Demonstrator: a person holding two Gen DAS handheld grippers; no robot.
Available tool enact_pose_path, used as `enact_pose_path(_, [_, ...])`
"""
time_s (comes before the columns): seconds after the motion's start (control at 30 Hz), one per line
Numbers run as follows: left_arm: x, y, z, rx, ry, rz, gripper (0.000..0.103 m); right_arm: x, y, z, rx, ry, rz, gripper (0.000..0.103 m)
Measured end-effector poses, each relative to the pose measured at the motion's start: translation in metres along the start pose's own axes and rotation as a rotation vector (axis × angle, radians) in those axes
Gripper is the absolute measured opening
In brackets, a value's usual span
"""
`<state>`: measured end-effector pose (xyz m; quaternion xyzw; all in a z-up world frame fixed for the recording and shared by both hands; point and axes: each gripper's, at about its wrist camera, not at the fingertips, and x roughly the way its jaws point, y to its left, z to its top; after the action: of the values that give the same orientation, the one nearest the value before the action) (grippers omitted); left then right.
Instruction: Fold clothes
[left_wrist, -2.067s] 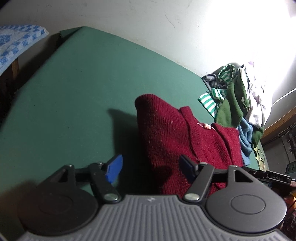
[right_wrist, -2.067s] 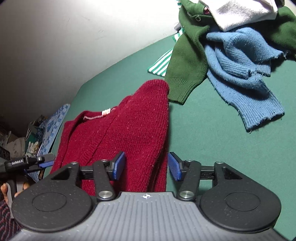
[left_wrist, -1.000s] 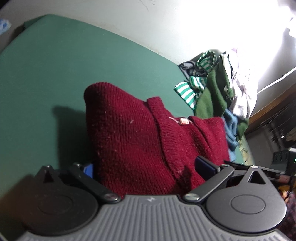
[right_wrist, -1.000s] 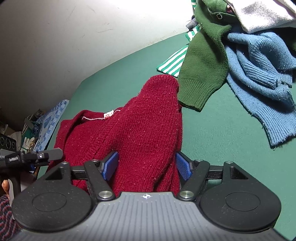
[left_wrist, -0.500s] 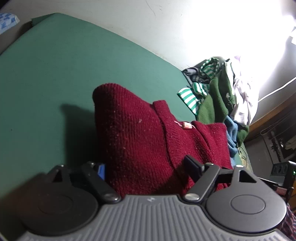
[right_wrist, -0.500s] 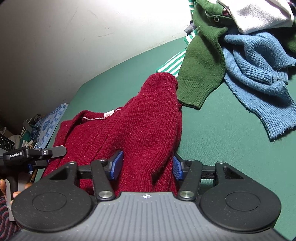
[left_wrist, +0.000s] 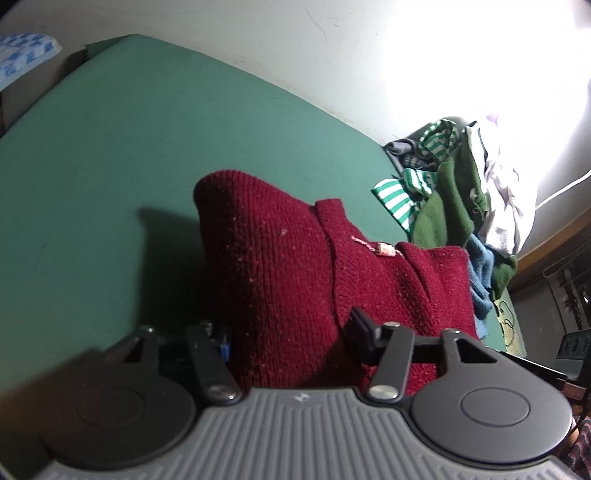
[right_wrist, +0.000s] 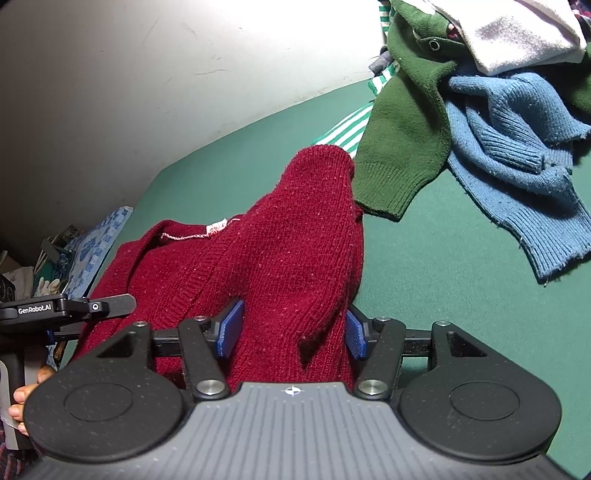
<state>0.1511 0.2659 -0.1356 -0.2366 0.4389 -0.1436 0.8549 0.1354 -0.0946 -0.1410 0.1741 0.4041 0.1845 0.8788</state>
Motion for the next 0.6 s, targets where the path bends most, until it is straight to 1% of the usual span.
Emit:
enact_pose_path(0.03, [-0.001,-0.001,0.000,-0.003,0.003,0.012,0.070,0.000,-0.002,0.001,0.004,0.003,0.007,0.059])
enact_pose_path(0.07, [-0.002,-0.005,0.001,0.001,0.005,0.035,0.073,-0.001,-0.004,0.002,0.013,0.012,0.015,0.060])
enact_pose_path(0.17, [-0.011,-0.016,0.002,0.056,-0.002,0.104,0.077,-0.005,-0.010,0.007,0.039,0.046,0.036,0.062])
enact_pose_path(0.2, [-0.014,-0.020,0.002,0.072,0.000,0.121,0.084,-0.007,-0.012,0.009,0.047,0.062,0.042,0.062])
enact_pose_path(0.27, [-0.015,-0.025,0.000,0.118,0.017,0.181,0.090,-0.012,-0.016,0.013,0.056,0.092,0.051,0.063])
enact_pose_path(0.3, [-0.015,-0.028,-0.002,0.145,0.025,0.215,0.093,-0.013,-0.014,0.013,0.036,0.104,0.049,0.063])
enact_pose_path(0.37, [-0.012,-0.030,-0.003,0.145,0.034,0.226,0.094,-0.012,-0.009,0.014,-0.001,0.121,0.043,0.067])
enact_pose_path(0.43, [-0.007,-0.029,-0.001,0.126,0.047,0.222,0.095,-0.008,-0.003,0.014,-0.023,0.127,0.034,0.070])
enact_pose_path(0.53, [0.002,-0.028,0.000,0.114,0.076,0.225,0.100,-0.001,-0.002,0.014,-0.006,0.125,0.029,0.078])
enact_pose_path(0.6, [0.008,-0.027,0.000,0.112,0.091,0.226,0.102,0.002,-0.001,0.014,-0.018,0.105,0.030,0.079])
